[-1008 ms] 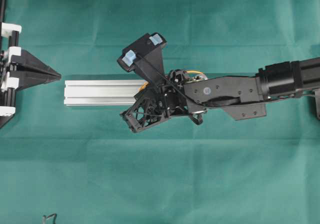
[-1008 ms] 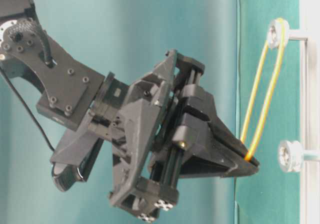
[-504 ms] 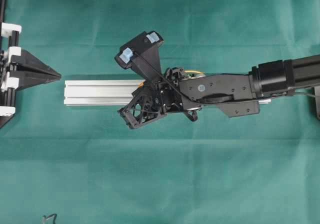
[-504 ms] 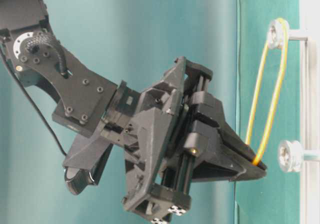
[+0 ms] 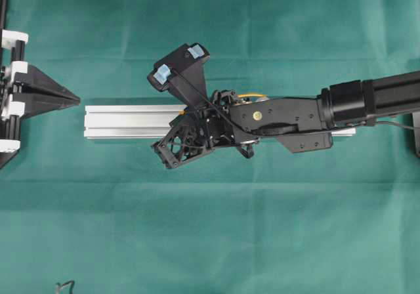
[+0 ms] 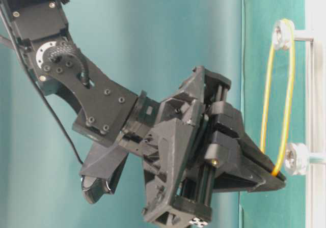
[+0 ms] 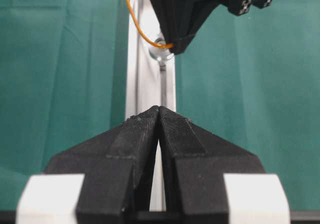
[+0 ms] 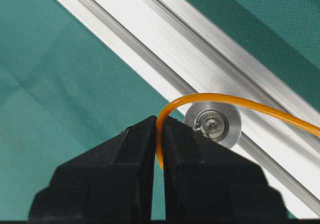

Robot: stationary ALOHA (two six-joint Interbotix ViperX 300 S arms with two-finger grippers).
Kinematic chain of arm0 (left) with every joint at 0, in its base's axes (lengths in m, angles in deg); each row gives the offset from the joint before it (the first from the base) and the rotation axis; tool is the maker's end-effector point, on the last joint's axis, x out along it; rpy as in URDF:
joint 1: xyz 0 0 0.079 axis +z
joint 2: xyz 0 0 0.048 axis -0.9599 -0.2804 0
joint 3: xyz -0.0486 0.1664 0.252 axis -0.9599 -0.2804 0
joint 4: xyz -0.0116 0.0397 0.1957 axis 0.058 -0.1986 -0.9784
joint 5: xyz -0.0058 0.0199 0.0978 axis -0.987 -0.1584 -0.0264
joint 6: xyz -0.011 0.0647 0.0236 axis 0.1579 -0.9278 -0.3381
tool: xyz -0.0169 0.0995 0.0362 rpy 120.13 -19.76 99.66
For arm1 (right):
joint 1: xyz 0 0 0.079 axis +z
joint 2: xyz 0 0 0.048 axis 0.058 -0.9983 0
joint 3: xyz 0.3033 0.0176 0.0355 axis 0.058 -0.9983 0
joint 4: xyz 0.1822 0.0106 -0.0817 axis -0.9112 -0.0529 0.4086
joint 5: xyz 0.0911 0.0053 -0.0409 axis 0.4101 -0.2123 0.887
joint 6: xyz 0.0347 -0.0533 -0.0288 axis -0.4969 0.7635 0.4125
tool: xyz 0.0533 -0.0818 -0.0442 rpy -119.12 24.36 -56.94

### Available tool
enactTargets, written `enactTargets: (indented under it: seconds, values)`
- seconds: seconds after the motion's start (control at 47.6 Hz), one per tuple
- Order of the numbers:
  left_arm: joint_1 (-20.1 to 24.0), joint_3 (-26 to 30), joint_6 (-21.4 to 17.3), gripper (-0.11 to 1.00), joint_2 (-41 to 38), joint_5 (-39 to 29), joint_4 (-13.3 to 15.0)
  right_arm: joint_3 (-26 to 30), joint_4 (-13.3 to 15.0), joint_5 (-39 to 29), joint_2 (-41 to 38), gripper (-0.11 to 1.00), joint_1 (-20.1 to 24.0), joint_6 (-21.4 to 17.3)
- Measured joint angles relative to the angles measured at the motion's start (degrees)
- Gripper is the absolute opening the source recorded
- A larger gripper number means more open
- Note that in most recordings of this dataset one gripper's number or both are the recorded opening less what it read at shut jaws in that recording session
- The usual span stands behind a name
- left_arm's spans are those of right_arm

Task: Hook the rubber onto the shaft.
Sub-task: 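Pull the band further left toward the left metal knob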

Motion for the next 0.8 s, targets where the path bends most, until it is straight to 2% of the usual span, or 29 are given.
enactTargets:
  seconds: [0.798]
  values:
    - [0.0,0.0,0.1,0.00,0.0,0.0,0.0,0.0,0.0,3.2,-2.0,0.06,-1.6,-0.1]
